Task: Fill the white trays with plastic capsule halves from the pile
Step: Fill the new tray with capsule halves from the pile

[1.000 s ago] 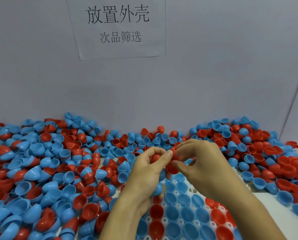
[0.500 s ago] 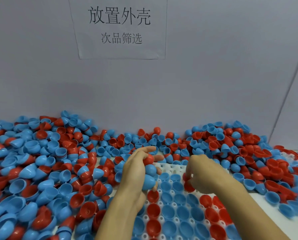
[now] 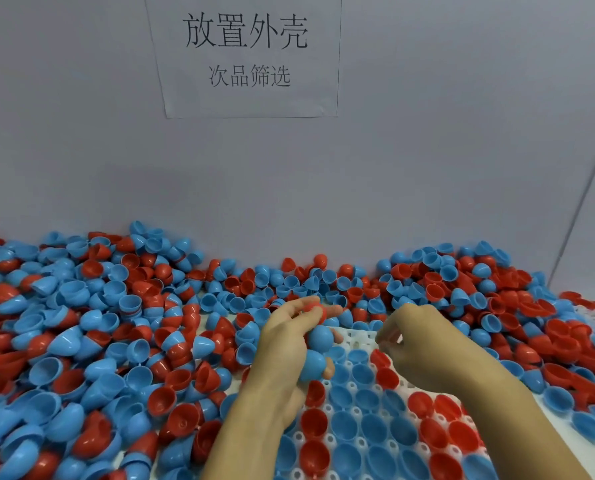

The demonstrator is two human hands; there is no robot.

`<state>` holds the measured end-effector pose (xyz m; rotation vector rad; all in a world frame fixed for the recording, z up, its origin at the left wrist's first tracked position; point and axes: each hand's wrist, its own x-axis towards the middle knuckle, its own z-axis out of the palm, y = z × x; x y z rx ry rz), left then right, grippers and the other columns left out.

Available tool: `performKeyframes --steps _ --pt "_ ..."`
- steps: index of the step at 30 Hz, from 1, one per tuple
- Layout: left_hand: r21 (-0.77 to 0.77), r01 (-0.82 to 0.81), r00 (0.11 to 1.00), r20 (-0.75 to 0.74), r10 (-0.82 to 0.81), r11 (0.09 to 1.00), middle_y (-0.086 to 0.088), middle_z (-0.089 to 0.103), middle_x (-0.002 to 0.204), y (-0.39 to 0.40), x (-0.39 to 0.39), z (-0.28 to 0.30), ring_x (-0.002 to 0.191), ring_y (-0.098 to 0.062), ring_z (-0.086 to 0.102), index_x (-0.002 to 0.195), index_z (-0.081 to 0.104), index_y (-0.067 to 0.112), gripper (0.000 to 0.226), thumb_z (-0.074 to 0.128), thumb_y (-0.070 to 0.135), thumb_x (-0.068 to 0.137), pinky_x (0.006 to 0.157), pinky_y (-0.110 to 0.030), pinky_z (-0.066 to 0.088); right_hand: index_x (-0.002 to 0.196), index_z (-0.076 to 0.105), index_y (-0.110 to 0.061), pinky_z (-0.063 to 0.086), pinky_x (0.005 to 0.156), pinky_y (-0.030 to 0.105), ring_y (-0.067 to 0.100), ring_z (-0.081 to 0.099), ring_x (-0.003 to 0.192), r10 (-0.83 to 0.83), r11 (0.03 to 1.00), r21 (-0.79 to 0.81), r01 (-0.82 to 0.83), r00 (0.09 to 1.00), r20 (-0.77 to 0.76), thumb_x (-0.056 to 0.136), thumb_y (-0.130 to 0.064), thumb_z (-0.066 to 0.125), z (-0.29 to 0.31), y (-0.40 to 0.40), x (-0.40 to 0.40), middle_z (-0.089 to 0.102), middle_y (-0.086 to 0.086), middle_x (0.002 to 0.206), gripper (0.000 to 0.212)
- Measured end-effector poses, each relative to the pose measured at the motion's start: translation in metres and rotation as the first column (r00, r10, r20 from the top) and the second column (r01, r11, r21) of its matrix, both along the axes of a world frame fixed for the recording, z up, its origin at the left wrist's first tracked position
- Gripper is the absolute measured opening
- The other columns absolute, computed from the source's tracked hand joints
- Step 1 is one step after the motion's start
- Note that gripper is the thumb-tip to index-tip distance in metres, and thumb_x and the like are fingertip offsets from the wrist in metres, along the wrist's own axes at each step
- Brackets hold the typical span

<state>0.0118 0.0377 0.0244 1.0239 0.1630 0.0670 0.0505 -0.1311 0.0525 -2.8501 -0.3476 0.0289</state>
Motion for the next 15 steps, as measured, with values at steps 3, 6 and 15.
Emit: performKeyframes --steps 3,6,15 --pt "0.139 0.032 0.997 0.068 -0.042 0.99 -0.004 0.077 0.104 -0.001 0.0 -0.003 0.069 -0.017 0.068 0.114 0.062 0.011 0.019 0.066 0.01 0.096 0.035 -0.024 0.042 0.104 0.071 -0.03 0.052 0.07 0.015 0.001 0.066 0.081 0.065 0.941 0.322 -0.1 0.991 0.116 0.099 -0.033 0.055 0.007 0.008 -0.013 0.07 -0.014 0.094 0.016" --pt "0.344 -0.003 0.993 0.115 -0.039 0.939 -0.002 0.075 0.104 -0.002 0.0 -0.006 0.084 -0.02 0.071 0.102 0.073 0.03 0.019 0.074 0.016 0.089 0.049 -0.025 0.052 0.099 0.066 -0.036 0.054 0.062 0.015 -0.004 0.069 0.073 0.085 0.804 0.582 -0.123 0.992 0.092 0.093 -0.049 0.056 0.01 0.016 -0.022 0.072 -0.012 0.083 0.018" --pt "0.522 -0.001 0.974 0.193 -0.117 0.853 0.014 0.074 0.11 -0.01 -0.002 -0.007 0.082 -0.018 0.075 0.106 0.067 0.047 0.039 0.084 0.041 0.071 0.079 -0.038 0.06 0.086 0.072 -0.032 0.048 0.055 0.006 -0.008 0.067 0.072 -0.068 0.667 0.745 -0.014 0.995 0.079 0.088 -0.028 0.073 0.004 0.008 -0.02 0.073 -0.012 0.075 0.004"
